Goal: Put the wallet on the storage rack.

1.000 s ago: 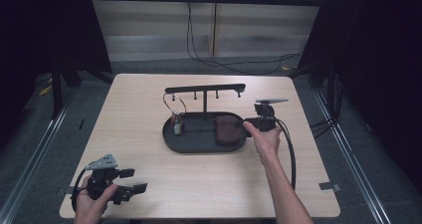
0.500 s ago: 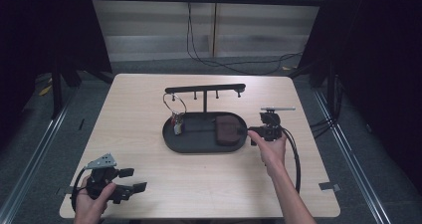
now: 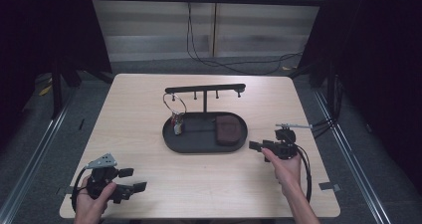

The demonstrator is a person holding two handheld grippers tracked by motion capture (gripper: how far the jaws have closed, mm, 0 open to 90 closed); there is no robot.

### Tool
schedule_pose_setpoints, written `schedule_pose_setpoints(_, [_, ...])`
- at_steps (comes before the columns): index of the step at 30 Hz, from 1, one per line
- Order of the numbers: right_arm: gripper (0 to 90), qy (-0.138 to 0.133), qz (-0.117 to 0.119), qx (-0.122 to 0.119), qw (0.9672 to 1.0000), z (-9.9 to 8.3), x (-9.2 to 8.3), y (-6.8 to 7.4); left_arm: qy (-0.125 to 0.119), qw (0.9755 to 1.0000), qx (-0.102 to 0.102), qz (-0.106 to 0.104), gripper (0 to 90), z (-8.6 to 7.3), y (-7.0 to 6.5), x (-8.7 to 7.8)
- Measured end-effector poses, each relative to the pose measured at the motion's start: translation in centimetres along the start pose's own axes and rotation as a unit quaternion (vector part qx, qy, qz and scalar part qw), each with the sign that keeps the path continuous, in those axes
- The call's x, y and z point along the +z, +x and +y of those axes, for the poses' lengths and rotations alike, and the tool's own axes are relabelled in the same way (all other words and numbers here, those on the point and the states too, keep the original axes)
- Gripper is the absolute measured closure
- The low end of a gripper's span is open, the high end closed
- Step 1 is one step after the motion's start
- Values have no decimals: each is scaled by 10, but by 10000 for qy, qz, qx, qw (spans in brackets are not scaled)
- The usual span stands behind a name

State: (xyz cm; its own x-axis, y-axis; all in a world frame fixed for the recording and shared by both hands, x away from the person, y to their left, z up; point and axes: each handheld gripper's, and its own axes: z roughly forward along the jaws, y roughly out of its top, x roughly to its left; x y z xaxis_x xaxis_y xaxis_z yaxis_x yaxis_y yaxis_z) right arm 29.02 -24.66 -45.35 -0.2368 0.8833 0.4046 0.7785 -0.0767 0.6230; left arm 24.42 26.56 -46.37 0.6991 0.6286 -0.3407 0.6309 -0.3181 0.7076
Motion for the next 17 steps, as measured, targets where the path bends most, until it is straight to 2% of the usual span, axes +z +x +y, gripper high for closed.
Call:
schedule_pose_setpoints(4, [343,-53,-11,-164,9999,-10,-10,1,-1,10000,33,-12,187,0,0,-1])
schedule_pose_setpoints(8, [342,-174,-129,-347,9992,-28,-28,1,-4,10000,0,-6,187,0,0,0])
schedule_pose_setpoints(11, [331,-191,-171,-388,9989,-35,-31,-2,-10,10000,3,-4,187,0,0,0])
schedule_pose_setpoints(12, [318,-130,-381,-544,9977,-41,-30,-5,-6,10000,-1,-2,187,0,0,0])
schedule_pose_setpoints(13, [318,-130,-381,-544,9977,-41,-30,-5,-6,10000,2,1,187,0,0,0])
schedule_pose_setpoints(15, [300,-122,-342,-363,9987,-52,-29,-13,4,10000,-4,3,187,0,0,0])
schedule_pose_setpoints(17, [296,-86,-365,-357,9987,-53,-29,-15,-1,10000,2,3,187,0,0,-1])
